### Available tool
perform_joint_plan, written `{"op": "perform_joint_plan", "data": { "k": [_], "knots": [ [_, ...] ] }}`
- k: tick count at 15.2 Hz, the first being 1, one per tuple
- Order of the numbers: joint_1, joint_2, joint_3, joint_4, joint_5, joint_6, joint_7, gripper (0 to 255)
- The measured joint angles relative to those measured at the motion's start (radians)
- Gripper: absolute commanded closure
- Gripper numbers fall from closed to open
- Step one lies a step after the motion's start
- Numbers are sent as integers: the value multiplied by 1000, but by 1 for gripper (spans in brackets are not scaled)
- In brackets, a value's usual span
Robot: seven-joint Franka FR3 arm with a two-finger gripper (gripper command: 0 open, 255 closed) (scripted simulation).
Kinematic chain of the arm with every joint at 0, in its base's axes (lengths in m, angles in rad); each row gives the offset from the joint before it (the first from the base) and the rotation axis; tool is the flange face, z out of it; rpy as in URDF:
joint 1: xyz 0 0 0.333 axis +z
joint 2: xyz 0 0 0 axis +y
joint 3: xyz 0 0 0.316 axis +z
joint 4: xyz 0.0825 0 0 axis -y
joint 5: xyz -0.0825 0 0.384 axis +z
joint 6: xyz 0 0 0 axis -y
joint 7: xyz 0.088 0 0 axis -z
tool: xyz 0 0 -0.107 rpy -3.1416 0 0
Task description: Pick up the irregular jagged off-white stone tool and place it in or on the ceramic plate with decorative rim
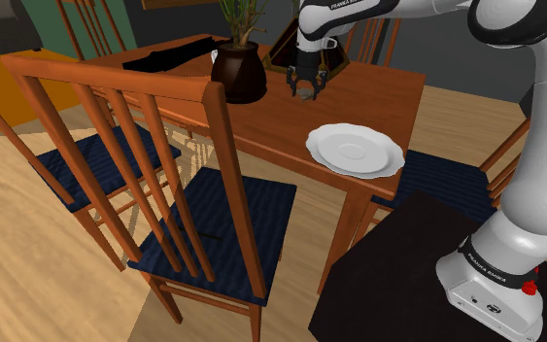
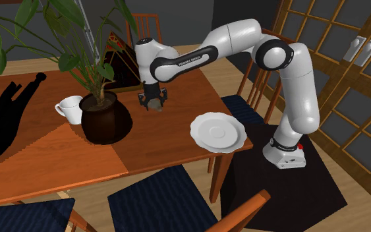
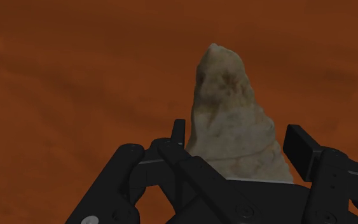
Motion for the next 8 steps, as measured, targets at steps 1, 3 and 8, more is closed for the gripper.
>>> {"op": "perform_joint_plan", "data": {
  "k": [1, 3, 8],
  "knots": [
    [-1, -3, 0, 5, 1, -8, -2, 255],
    [2, -7, 2, 25, 3, -32, -2, 255],
    [5, -13, 4, 80, 6, -91, -7, 255]
  ]
}}
